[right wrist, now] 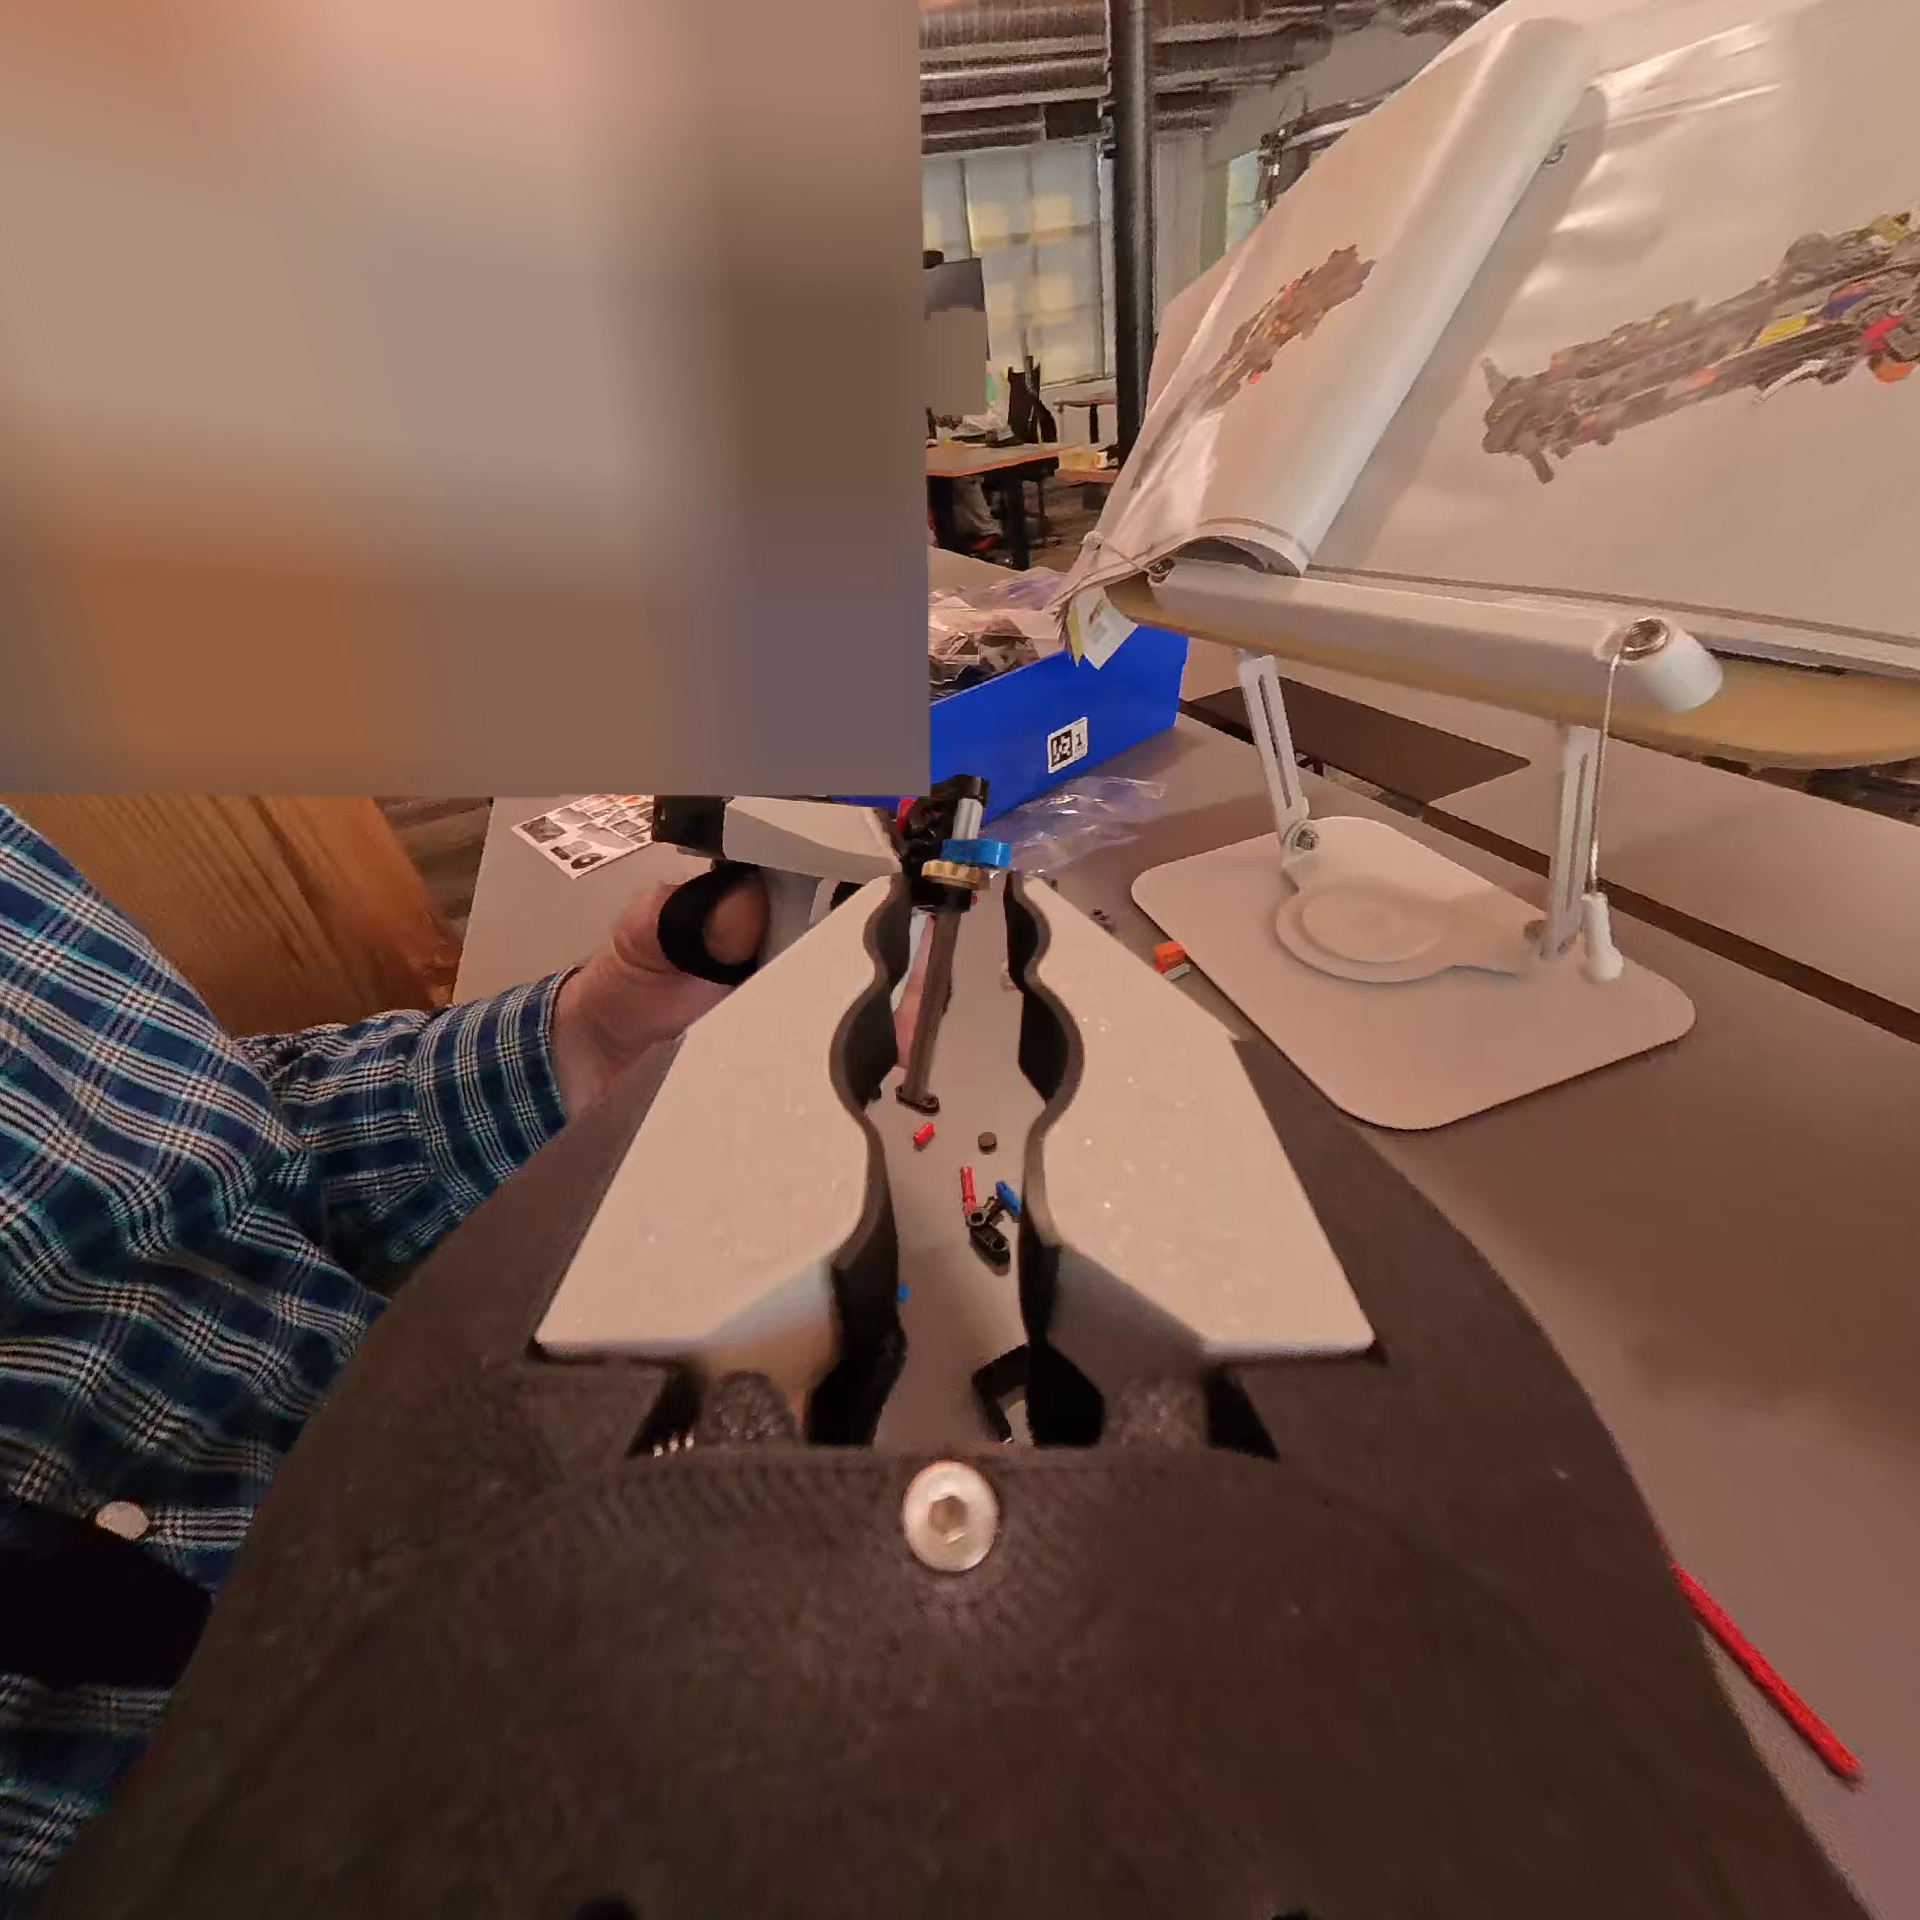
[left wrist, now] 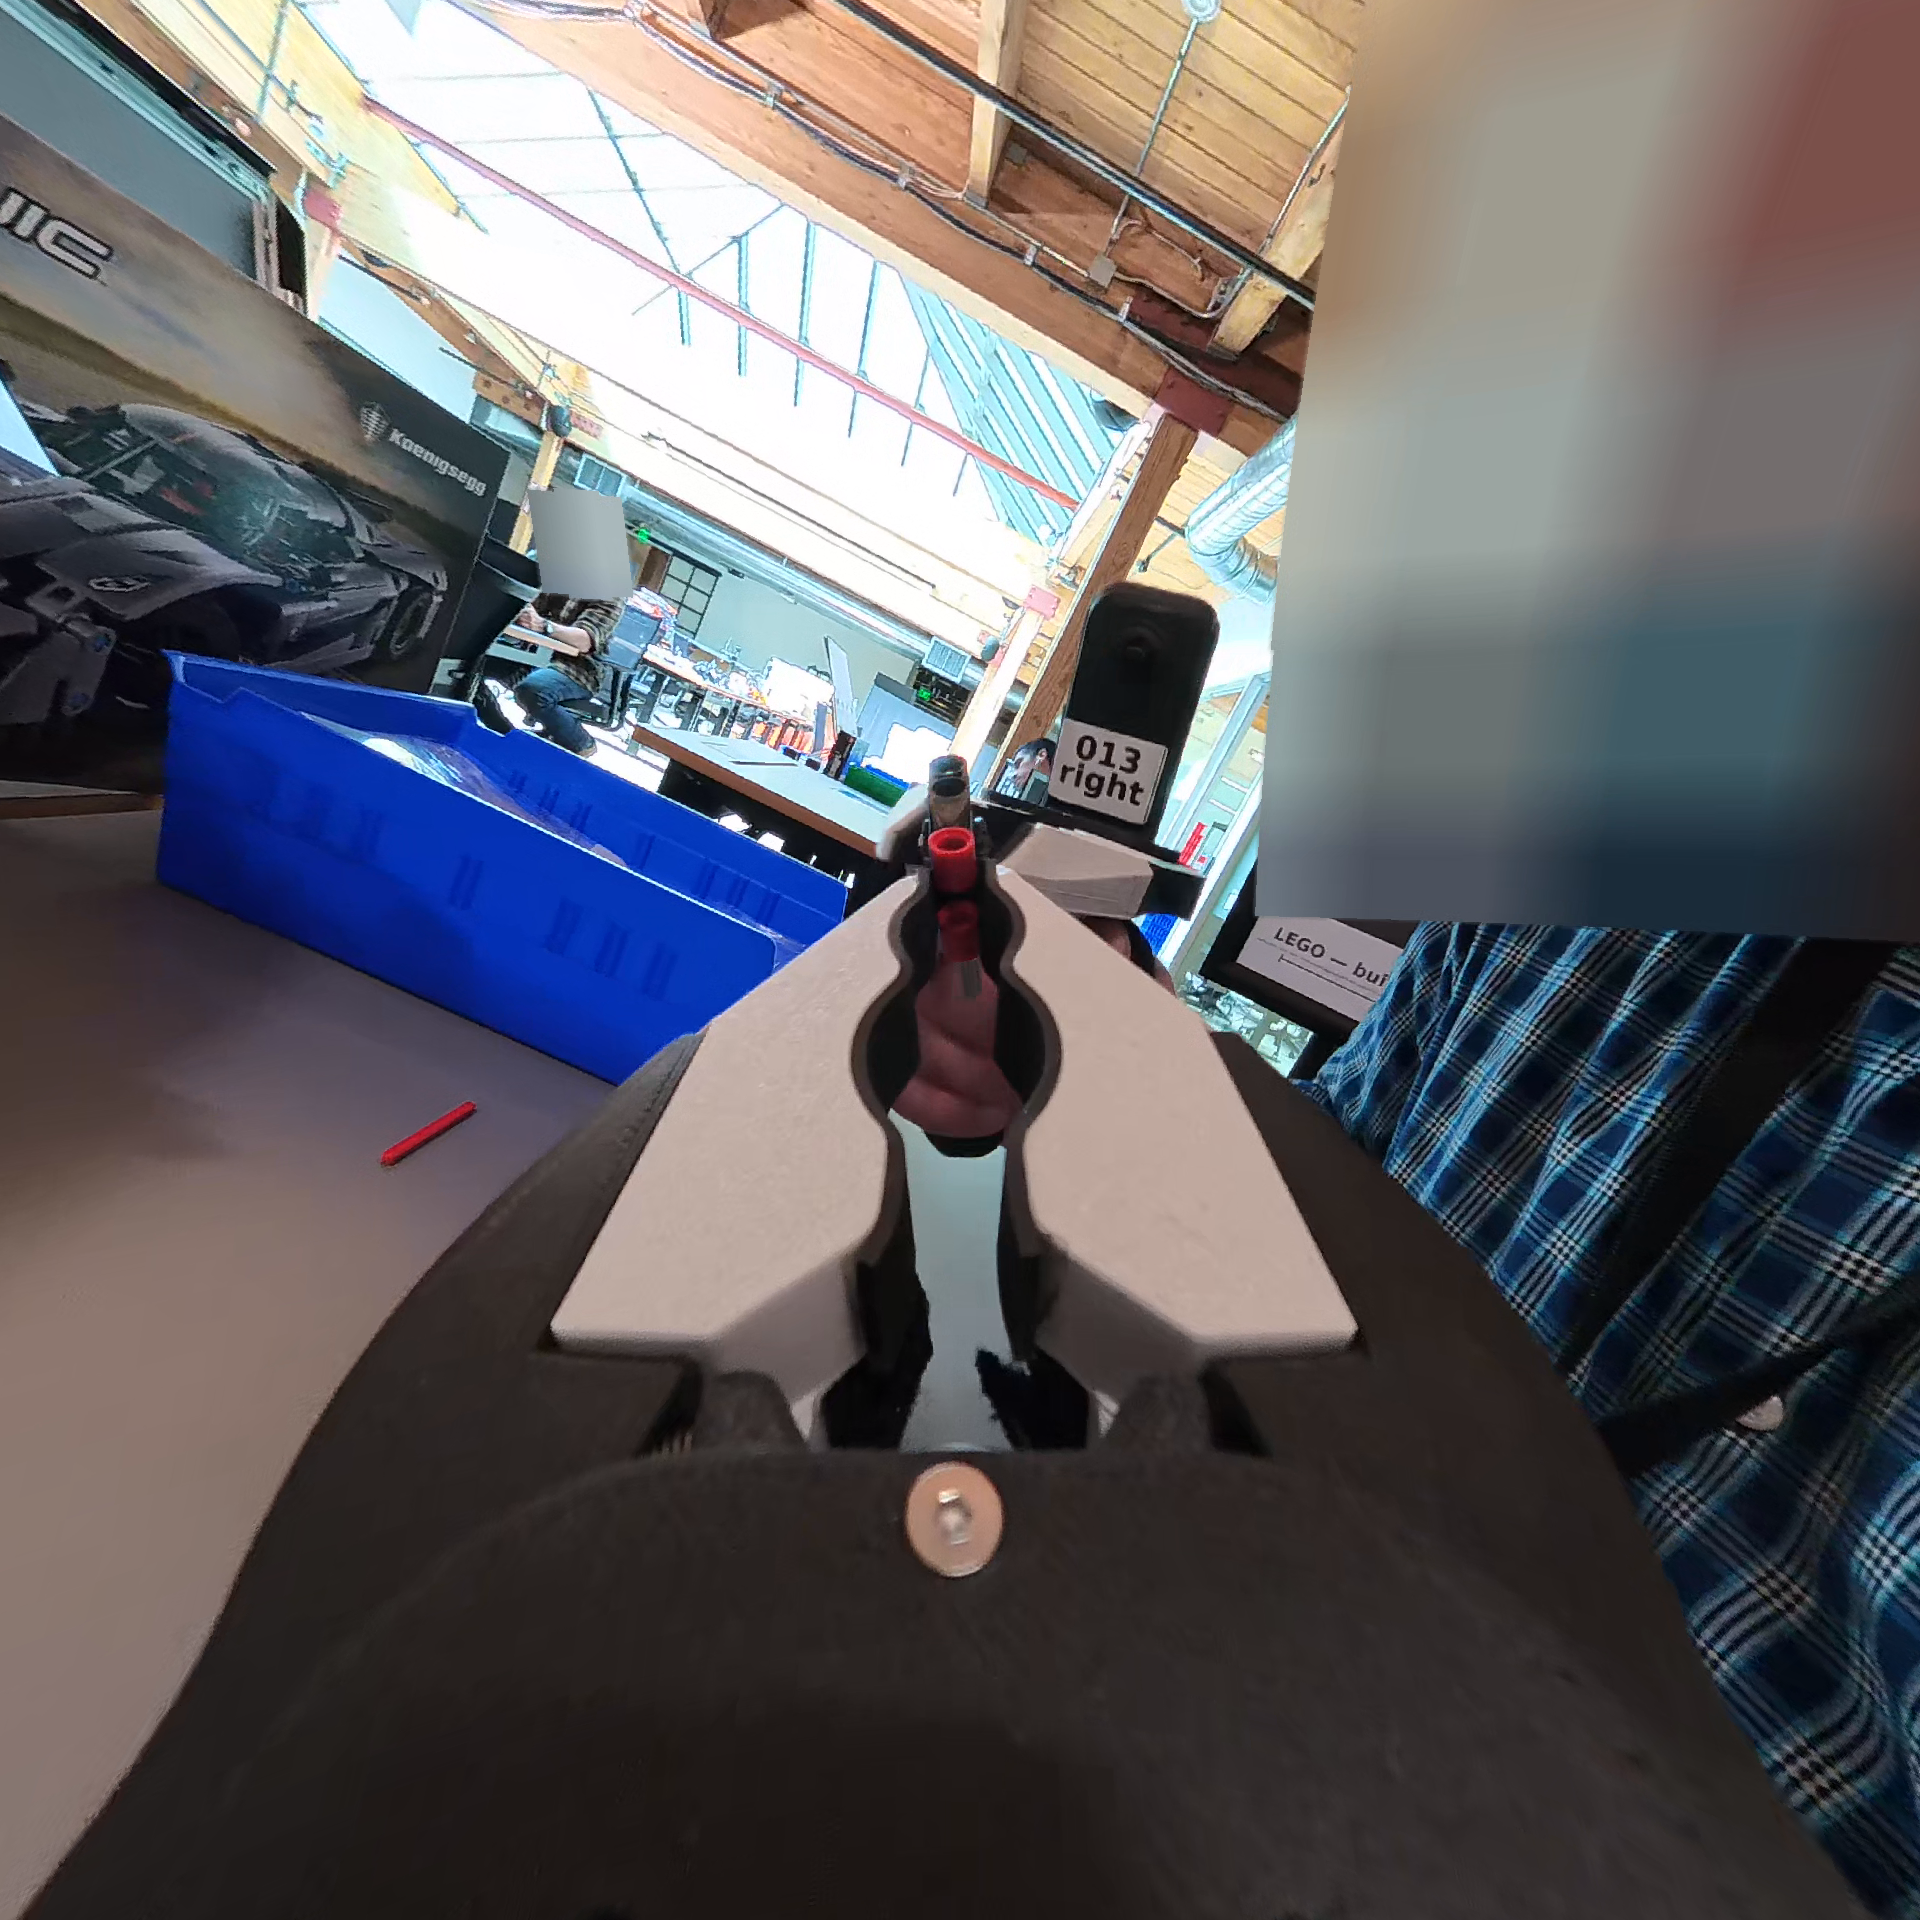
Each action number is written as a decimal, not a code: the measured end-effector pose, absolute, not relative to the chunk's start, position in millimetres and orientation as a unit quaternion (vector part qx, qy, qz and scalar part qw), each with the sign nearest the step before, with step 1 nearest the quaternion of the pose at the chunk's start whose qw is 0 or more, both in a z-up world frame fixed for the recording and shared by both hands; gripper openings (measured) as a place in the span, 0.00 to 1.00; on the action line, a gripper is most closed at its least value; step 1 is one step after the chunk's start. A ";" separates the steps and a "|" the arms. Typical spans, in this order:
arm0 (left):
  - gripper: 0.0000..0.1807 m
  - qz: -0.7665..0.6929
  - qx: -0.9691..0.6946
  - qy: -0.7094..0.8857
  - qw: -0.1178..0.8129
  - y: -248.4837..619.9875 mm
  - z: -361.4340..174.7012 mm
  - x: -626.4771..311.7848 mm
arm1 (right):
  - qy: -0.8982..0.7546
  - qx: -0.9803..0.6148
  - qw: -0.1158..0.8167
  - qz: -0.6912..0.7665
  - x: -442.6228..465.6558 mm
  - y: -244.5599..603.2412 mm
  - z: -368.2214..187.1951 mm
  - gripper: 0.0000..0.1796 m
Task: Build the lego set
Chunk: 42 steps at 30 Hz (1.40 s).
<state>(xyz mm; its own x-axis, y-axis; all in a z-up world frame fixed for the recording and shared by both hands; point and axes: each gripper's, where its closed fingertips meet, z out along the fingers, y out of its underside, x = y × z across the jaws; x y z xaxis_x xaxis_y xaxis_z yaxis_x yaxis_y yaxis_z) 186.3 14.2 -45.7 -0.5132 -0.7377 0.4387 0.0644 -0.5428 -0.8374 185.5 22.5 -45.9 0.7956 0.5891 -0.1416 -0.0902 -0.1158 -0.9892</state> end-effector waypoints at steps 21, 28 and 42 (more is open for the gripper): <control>0.03 -0.777 -0.419 0.382 0.275 24.1 -42.3 182.5 | -0.188 -0.735 0.599 0.256 186.6 20.0 -62.7 0.00; 0.03 -0.778 -0.386 0.411 0.278 12.6 -37.8 177.7 | -0.171 -0.693 0.541 0.445 178.4 5.5 -54.5 0.00; 0.03 -0.790 -0.330 0.439 0.272 -2.6 -33.0 168.0 | -0.124 -0.605 0.472 0.629 165.2 -12.6 -45.8 0.00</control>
<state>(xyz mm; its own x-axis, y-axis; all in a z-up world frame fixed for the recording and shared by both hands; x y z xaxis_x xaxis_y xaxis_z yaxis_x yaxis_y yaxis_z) 168.0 -2.6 -33.0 -0.6337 -0.7197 0.2835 0.1401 -0.4673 -0.8729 165.2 -12.6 -45.8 0.1778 0.7436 -0.6446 -0.4443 -0.5238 -0.7268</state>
